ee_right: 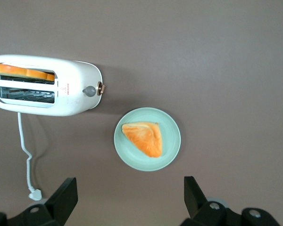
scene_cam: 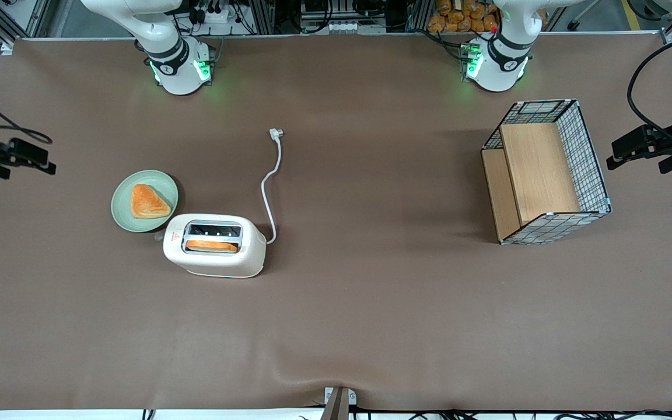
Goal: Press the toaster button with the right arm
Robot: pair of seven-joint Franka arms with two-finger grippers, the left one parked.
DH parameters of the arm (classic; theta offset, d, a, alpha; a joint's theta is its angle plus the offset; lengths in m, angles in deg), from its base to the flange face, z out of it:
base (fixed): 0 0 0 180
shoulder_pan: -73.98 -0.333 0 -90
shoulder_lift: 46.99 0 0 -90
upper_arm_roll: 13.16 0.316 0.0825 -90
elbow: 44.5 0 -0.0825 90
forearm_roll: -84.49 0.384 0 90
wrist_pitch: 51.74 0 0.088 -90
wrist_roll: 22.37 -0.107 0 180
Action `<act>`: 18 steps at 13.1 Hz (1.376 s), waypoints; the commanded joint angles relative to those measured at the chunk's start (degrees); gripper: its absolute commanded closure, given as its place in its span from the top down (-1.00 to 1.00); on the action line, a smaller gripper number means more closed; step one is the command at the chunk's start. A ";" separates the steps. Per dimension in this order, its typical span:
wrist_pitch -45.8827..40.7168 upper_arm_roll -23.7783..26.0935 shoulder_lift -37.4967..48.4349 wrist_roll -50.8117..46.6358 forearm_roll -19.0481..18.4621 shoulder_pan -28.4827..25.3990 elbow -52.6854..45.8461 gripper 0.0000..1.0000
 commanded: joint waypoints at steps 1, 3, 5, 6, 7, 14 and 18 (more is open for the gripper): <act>-0.31 1.30 1.09 -4.37 -1.37 0.69 0.01 1.00; -0.40 1.91 0.65 -9.26 -0.66 1.05 -1.75 1.00; -3.45 6.03 0.56 -11.49 -0.66 4.54 -2.19 1.00; -4.34 8.31 0.65 -11.67 -0.66 6.83 -2.54 1.00; -4.61 8.60 0.74 -11.67 -0.66 7.02 -2.55 1.00; -8.22 7.81 0.56 -11.41 -1.36 5.80 -5.18 1.00; -8.31 7.46 0.56 -11.49 -1.63 5.09 -5.62 1.00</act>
